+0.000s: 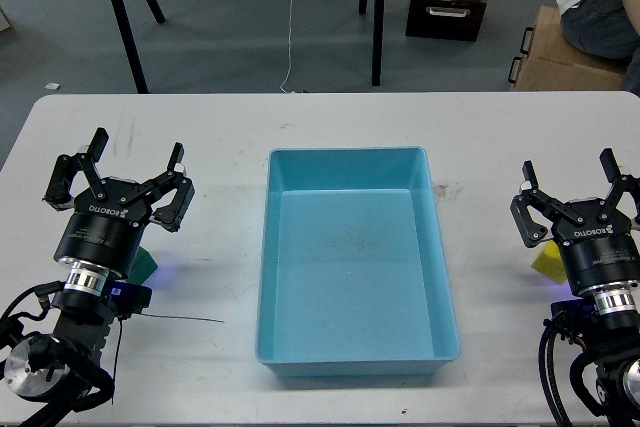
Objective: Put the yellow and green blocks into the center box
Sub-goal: 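Raise the right gripper up and away from the yellow cube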
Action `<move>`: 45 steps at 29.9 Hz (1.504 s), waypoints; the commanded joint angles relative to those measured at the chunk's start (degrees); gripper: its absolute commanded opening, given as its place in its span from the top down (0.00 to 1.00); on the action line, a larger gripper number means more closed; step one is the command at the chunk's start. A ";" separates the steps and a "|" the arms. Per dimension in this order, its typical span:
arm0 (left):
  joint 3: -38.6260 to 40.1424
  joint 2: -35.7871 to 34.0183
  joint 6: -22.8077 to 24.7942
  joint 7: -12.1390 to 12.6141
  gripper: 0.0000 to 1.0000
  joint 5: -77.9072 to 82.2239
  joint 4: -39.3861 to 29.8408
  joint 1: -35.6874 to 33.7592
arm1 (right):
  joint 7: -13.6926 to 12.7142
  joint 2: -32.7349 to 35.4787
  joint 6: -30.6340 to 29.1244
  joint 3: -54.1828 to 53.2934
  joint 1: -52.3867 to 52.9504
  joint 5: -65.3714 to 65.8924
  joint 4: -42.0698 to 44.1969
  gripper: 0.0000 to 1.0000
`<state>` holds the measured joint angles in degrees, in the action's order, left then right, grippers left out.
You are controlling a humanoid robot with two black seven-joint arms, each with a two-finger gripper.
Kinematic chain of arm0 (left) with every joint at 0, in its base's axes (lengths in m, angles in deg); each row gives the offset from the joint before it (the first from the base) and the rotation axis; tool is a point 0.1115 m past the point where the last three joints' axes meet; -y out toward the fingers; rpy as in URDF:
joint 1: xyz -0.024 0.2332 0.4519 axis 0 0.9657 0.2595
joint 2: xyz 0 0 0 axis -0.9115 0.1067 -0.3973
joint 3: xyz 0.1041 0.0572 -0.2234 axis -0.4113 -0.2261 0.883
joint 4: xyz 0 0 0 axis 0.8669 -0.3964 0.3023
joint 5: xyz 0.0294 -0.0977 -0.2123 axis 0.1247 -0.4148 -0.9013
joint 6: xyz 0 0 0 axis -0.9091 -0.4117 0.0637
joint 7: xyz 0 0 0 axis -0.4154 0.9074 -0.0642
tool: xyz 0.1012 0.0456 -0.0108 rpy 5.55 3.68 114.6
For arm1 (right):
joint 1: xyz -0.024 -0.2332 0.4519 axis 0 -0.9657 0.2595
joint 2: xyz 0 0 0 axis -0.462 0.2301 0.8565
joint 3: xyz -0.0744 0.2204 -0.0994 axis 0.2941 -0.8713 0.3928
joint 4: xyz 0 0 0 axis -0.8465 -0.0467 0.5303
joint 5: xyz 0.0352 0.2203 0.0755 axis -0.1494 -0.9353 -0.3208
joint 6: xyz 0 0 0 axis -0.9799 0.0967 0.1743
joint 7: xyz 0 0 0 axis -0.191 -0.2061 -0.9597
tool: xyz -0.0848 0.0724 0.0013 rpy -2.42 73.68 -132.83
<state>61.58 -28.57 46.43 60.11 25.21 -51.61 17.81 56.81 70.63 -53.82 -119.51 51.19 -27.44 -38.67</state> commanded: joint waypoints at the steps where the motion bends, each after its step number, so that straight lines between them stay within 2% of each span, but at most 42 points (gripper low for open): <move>1: 0.00 -0.09 -0.44 0.00 0.00 0.00 0.09 0.06 | 0.00 0.00 -0.98 -0.23 -0.05 0.13 0.00 0.02; 7: -0.01 -0.09 -0.09 0.00 0.00 0.00 0.71 0.33 | 0.00 0.00 -1.16 -0.32 0.39 3.90 0.17 0.02; 13: -0.01 -0.17 0.00 0.00 0.00 0.00 1.15 0.33 | 0.08 1.75 -0.98 -2.07 5.30 28.04 0.70 0.02; 17: -0.01 -0.17 -0.09 0.00 0.00 0.00 1.15 0.33 | 0.52 3.08 0.07 -4.09 12.33 39.22 1.92 0.02; 19: 0.08 -0.17 -0.26 0.00 0.00 0.00 1.32 0.33 | 0.70 4.92 2.52 -3.83 16.72 43.97 2.28 0.03; 21: 0.08 -0.17 -0.35 0.00 0.00 0.00 1.76 0.33 | 1.40 6.94 8.57 -3.05 21.29 50.46 3.15 0.04; 23: 0.08 -0.17 -0.35 0.00 0.00 0.00 1.94 0.33 | 4.90 9.92 12.80 -0.42 25.69 56.88 5.95 0.04; 28: 0.08 -0.17 -0.35 0.00 0.00 0.00 2.11 0.33 | 21.23 23.97 12.29 13.80 38.16 74.45 13.17 0.02; 29: 0.08 -0.17 -0.35 0.00 0.00 -0.08 2.20 0.33 | 23.88 26.52 12.29 16.62 40.36 77.62 14.40 0.02; 30: 0.08 -0.17 -0.35 0.00 0.00 -0.09 2.38 0.33 | 25.27 29.33 11.94 20.21 42.73 81.13 16.15 0.02; 33: 0.08 -0.17 -0.44 0.00 0.00 -0.09 2.73 0.24 | 25.27 36.98 11.94 32.51 50.02 89.67 18.89 0.02; 38: 0.08 -0.17 -0.44 0.00 0.00 -0.09 2.82 0.32 | 25.27 46.48 10.71 54.75 63.21 98.64 18.54 0.03; 41: -0.01 -0.17 -0.44 0.00 0.00 -0.09 2.82 0.33 | 25.27 51.41 9.31 66.45 70.33 103.30 17.75 0.03; 45: -0.01 -0.17 -0.44 0.00 0.00 -0.09 2.82 0.33 | 25.27 58.35 7.37 78.32 75.53 105.60 12.49 0.03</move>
<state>61.62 -28.75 45.99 60.11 25.12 -48.79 18.10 82.11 124.15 -45.10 -48.99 123.44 76.67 -22.55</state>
